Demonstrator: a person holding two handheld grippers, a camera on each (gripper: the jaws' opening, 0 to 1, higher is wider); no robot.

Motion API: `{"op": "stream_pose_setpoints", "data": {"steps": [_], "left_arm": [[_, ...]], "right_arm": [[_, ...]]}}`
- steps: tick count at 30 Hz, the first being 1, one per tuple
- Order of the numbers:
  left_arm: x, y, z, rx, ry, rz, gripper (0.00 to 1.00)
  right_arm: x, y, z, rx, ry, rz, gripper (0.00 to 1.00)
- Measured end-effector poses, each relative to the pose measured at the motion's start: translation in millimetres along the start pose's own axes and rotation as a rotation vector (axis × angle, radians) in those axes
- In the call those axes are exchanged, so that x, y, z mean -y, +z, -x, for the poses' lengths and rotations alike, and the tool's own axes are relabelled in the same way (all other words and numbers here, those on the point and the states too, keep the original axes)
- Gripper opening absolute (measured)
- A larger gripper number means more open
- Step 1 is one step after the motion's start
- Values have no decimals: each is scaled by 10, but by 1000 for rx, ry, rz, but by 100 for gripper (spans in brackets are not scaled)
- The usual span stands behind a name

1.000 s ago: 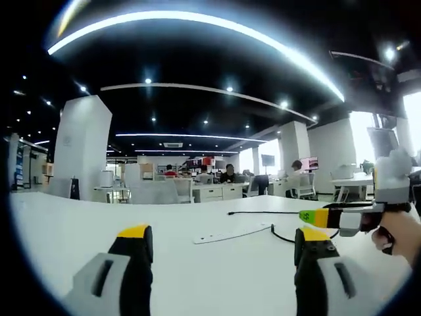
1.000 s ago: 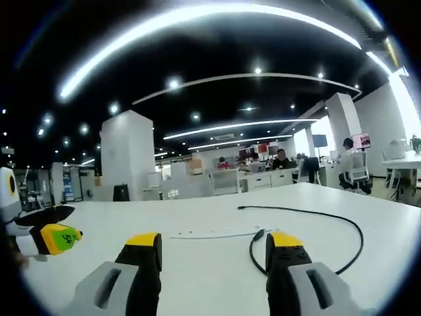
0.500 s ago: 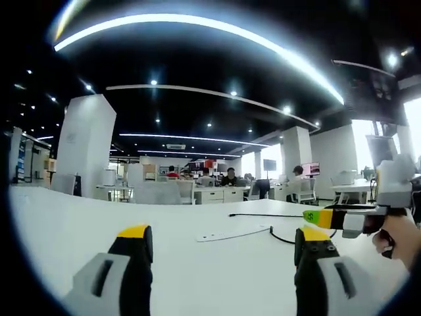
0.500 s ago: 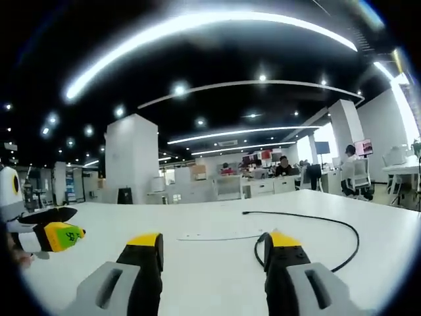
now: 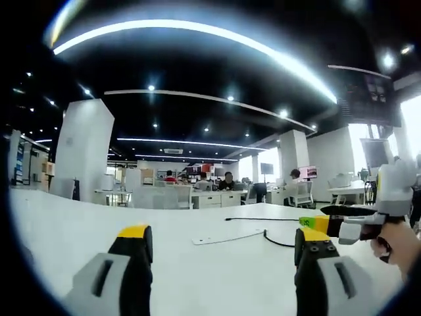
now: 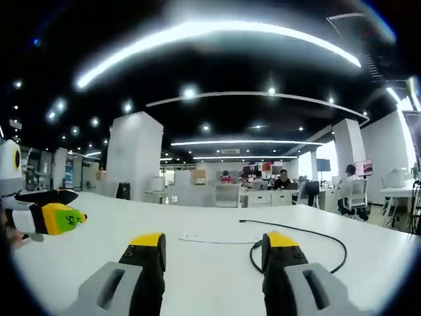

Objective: Locate the USB plug end of the data cable currently connected to the USB port on the desk. Grip the plug, withdraw it from the port, and place it onto the desktop.

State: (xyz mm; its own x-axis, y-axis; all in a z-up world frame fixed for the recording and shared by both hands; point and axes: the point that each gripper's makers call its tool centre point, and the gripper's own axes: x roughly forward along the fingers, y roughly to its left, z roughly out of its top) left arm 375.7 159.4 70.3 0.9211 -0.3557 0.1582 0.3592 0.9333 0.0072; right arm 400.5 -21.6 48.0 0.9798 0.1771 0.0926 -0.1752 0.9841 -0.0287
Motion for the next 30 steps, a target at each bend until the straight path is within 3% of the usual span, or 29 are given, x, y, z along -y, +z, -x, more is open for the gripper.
{"op": "stream_pose_setpoints", "data": {"steps": [5, 14, 30], "left_arm": [[-31, -87, -3, -40, 5, -1, 89], [-44, -116, -2, -48, 9, -2, 89], [-31, -247, -7, -82, 11, -2, 89]], "right_arm": [[6, -78, 55, -18, -12, 16, 60], [38, -74, 132, 12, -36, 39, 57], [169, -78, 181, 38, -99, 57, 61]]}}
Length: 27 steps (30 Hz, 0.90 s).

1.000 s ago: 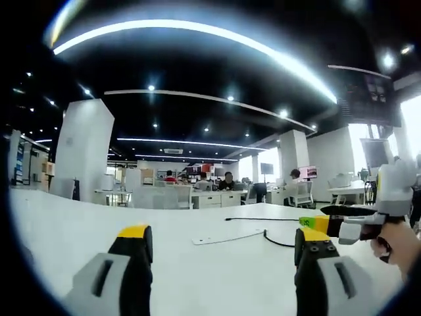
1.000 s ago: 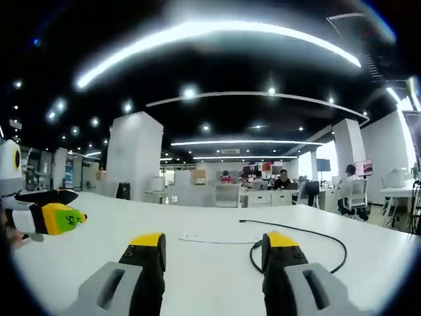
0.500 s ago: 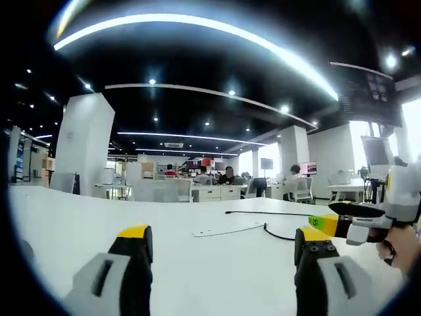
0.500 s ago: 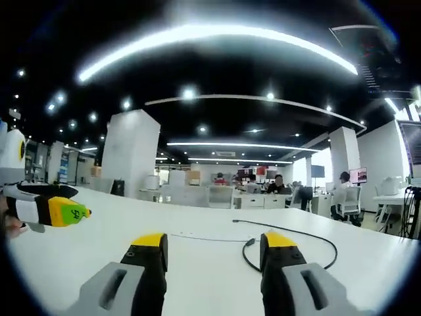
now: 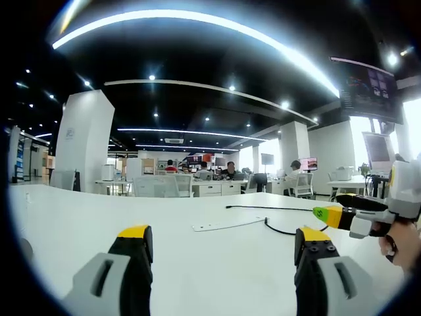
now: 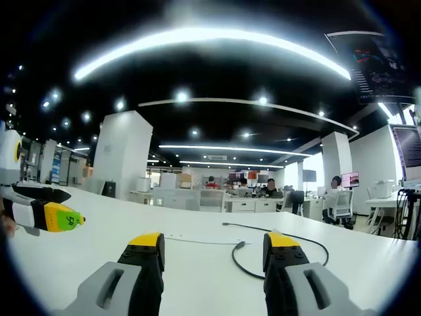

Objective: Locate the USB plug end of the data cable currently connected to the USB port on the desk. Grip the plug, withdraw it from the port, and place it onto the desktop.

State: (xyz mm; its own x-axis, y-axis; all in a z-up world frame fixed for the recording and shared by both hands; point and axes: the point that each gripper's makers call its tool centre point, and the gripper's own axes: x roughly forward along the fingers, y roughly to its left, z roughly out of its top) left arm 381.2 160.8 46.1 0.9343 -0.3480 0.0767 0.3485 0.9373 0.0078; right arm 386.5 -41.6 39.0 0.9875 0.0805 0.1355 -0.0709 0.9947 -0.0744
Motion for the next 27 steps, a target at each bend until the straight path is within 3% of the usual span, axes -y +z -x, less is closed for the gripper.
{"op": "stream_pose_setpoints", "data": {"steps": [27], "left_arm": [[-20, 2, -2, 3, -10, 12, 89]], "right_arm": [[-51, 50, -14, 26, 2, 47, 60]]}}
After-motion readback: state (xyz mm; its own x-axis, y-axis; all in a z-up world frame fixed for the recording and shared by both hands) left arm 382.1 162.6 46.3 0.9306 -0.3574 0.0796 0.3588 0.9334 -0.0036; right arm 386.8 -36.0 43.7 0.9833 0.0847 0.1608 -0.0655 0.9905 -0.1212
